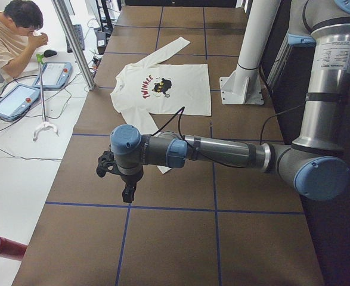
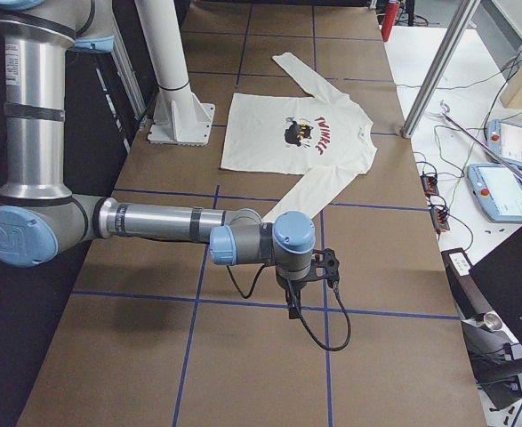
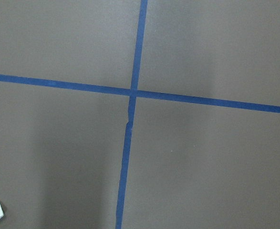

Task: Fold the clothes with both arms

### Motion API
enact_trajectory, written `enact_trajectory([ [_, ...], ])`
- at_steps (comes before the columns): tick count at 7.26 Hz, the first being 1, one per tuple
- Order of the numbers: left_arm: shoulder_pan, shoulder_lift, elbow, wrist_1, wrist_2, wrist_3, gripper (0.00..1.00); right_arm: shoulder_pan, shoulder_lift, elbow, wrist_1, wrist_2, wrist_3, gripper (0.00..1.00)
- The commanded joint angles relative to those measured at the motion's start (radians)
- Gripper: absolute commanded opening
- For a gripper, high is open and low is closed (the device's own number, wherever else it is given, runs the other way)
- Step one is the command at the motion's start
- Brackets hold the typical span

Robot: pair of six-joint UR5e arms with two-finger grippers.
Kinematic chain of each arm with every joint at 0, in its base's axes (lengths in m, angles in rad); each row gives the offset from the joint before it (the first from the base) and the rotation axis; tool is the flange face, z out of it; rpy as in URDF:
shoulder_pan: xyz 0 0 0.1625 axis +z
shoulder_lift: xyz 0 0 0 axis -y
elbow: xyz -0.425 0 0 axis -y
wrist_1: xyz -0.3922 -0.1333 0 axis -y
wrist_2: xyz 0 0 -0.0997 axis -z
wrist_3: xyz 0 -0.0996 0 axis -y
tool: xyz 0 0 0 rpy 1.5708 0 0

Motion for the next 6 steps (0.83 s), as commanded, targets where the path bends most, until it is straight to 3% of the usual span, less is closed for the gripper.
enact_trajectory([
  [1,0.018,0.001,-0.002,-0.074,-0.002,-0.007,1.0,-0.01,0.059,0.06,0.0,-0.002,0.007,1.0],
  [4,0.014,0.007,0.017,-0.399,0.041,-0.007,1.0,-0.008,0.111,0.069,-0.001,-0.01,0.012,1.0],
  [5,0.017,-0.005,0.091,-0.479,0.041,-0.01,1.0,-0.007,0.092,0.065,0.037,0.016,0.012,1.0],
  [6,0.015,-0.005,0.107,-0.497,0.038,-0.01,1.0,-0.007,0.041,0.069,0.168,0.04,0.018,1.0],
])
